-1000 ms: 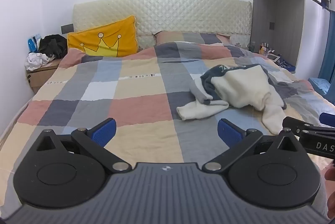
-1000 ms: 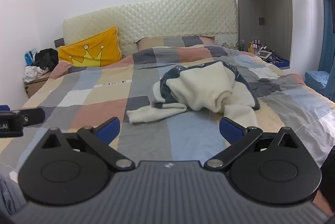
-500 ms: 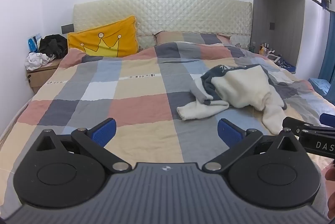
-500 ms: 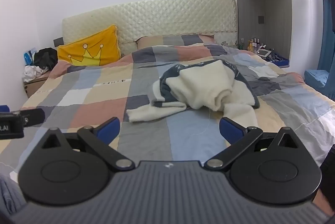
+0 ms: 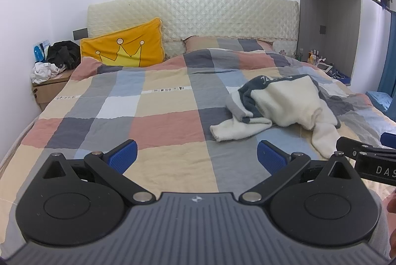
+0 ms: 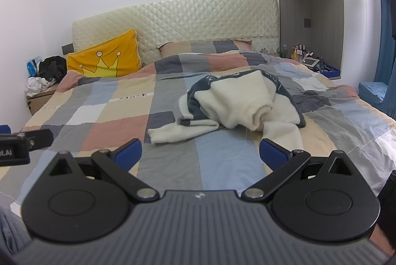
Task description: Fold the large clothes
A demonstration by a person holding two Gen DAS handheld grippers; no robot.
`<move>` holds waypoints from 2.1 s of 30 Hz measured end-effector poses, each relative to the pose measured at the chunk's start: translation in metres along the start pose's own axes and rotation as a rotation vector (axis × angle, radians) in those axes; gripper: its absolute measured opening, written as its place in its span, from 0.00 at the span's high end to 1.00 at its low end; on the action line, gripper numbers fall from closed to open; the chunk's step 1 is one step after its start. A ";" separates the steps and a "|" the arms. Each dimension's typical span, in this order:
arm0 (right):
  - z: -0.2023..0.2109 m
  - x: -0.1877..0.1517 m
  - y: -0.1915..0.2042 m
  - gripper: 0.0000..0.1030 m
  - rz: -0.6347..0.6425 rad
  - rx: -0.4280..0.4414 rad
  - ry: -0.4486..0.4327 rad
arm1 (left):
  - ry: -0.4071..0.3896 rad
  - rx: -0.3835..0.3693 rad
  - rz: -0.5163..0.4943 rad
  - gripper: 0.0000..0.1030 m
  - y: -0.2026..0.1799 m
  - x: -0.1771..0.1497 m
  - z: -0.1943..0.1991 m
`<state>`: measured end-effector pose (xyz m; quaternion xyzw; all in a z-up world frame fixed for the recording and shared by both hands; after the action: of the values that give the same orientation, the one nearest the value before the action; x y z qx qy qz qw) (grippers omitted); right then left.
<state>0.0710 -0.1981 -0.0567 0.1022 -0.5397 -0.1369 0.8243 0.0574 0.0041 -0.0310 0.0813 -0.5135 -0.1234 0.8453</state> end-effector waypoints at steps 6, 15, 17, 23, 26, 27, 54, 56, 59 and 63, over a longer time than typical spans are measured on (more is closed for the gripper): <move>-0.001 0.000 -0.003 0.00 -0.002 -0.010 -0.008 | -0.002 -0.001 -0.005 0.00 -0.006 -0.002 -0.010; 0.000 0.000 -0.004 0.00 -0.007 -0.014 0.000 | 0.003 -0.002 -0.007 0.00 -0.006 -0.002 -0.011; 0.000 0.000 -0.004 0.00 -0.006 -0.012 0.001 | 0.002 -0.002 -0.007 0.00 -0.006 -0.002 -0.011; 0.000 -0.001 -0.003 0.00 -0.009 -0.014 0.002 | 0.005 -0.002 -0.007 0.00 -0.007 -0.003 -0.011; -0.002 -0.001 -0.003 0.00 -0.010 -0.015 0.004 | 0.004 -0.004 -0.008 0.00 -0.007 -0.004 -0.012; -0.002 -0.001 -0.003 0.00 -0.010 -0.014 0.003 | 0.003 -0.002 -0.008 0.00 -0.007 -0.004 -0.012; -0.013 -0.002 -0.011 0.00 -0.042 -0.025 0.013 | 0.024 -0.027 -0.011 0.00 -0.017 -0.011 -0.038; -0.016 -0.002 -0.013 0.00 -0.049 -0.031 0.008 | 0.029 -0.033 -0.014 0.00 -0.018 -0.011 -0.043; -0.020 -0.001 -0.017 0.00 -0.060 -0.041 0.005 | 0.035 -0.034 -0.026 0.00 -0.019 -0.010 -0.050; -0.024 -0.003 -0.020 0.00 -0.064 -0.044 0.009 | 0.039 -0.040 -0.028 0.00 -0.021 -0.009 -0.056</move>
<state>0.0900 -0.2154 -0.0747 0.1021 -0.5292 -0.1745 0.8241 0.1007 -0.0131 -0.0699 0.0736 -0.4932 -0.1438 0.8548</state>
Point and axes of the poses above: each gripper's, at about its wrist camera, not at the fingertips, and z roughly against the way its jaws point, y to its left, x to its top, the point moved 7 cm from there along -z, roughly the way its jaws point, and after that the axes turned 15 degrees about -z, right-handed, at the moved point
